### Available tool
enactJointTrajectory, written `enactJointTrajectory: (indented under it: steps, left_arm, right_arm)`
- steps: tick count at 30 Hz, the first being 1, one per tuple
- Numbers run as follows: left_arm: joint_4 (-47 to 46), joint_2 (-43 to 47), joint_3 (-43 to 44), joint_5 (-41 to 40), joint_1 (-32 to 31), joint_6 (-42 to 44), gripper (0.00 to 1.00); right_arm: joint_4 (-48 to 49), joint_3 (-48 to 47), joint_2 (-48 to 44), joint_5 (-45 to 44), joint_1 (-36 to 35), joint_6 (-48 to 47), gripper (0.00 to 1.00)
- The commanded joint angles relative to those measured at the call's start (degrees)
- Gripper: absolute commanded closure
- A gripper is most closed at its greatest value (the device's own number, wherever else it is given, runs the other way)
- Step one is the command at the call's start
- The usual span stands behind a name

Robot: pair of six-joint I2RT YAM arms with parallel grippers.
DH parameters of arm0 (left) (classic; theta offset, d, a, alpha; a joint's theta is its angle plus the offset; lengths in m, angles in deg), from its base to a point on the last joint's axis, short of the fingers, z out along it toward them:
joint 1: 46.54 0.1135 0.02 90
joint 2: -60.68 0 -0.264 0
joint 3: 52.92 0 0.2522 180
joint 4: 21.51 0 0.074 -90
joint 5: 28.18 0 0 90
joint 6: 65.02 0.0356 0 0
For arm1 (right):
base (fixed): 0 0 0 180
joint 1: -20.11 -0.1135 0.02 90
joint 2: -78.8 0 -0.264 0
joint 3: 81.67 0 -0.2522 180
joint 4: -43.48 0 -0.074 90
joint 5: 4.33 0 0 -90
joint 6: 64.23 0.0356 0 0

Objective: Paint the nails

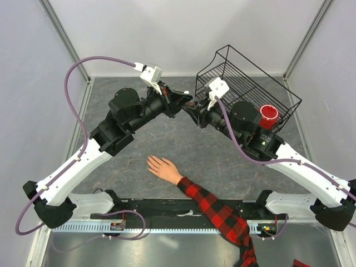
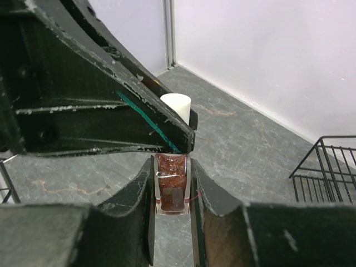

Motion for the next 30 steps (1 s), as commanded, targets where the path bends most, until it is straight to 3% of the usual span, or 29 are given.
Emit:
enactJointTrajectory:
  steps: [1,2,4,5,7,8,10,11,14,17,21,26,30]
  left_arm:
    - [-6.0,0.3,-1.1,18.0,3.2,0.6,0.98]
    - [-8.1,0.8,-2.7,28.1,5.9,-1.8,0.98]
    - [-20.1,1.8,-7.9,39.0,8.2,-4.7,0.98]
    - [-24.4,2.0,-10.6,50.1,9.7,-7.1,0.98]
    - [-30.3,1.6,-11.9,59.3,10.4,-9.7,0.98]
    - [-37.0,1.1,-12.3,67.0,11.1,-13.6,0.98]
    - [-45.1,-0.5,-12.0,72.8,12.1,-20.0,0.98]
    - [-53.6,-2.6,-10.6,78.0,12.3,-27.9,0.98]
    - [-65.0,-6.2,-7.1,82.8,12.5,-40.5,0.98]
    - [-62.4,-6.8,-5.4,83.5,13.6,-39.9,0.98]
    - [-51.8,-6.1,-4.4,81.7,16.2,-36.0,0.96]
    - [-48.3,-3.4,-4.1,78.8,20.2,-35.0,0.52]
    - [-39.7,0.9,-3.5,74.3,22.5,-27.7,0.36]
  right_arm:
    - [7.3,0.8,-5.1,8.8,-0.3,1.2,1.00]
    - [9.4,1.5,-6.2,10.5,-0.2,2.4,1.00]
    - [12.1,3.6,-9.3,16.3,-0.2,4.1,1.00]
    - [15.4,4.0,-10.4,24.1,-0.2,7.2,1.00]
    - [19.9,5.1,-12.1,32.2,-0.2,11.7,1.00]
    - [24.5,5.1,-12.1,41.0,-0.2,14.8,1.00]
    - [29.1,4.7,-10.7,47.9,-0.2,23.6,1.00]
    - [35.3,4.8,-10.3,52.8,-0.2,26.8,1.00]
    - [41.8,5.8,-9.1,55.6,-0.2,34.7,1.00]
    - [39.7,5.8,-9.2,55.3,-0.1,33.5,1.00]
    - [30.9,3.6,-9.2,53.6,-0.1,27.3,1.00]
    - [16.8,0.5,-8.9,48.6,0.0,15.2,1.00]
    - [8.2,-1.1,-8.1,42.9,0.0,7.9,1.00]
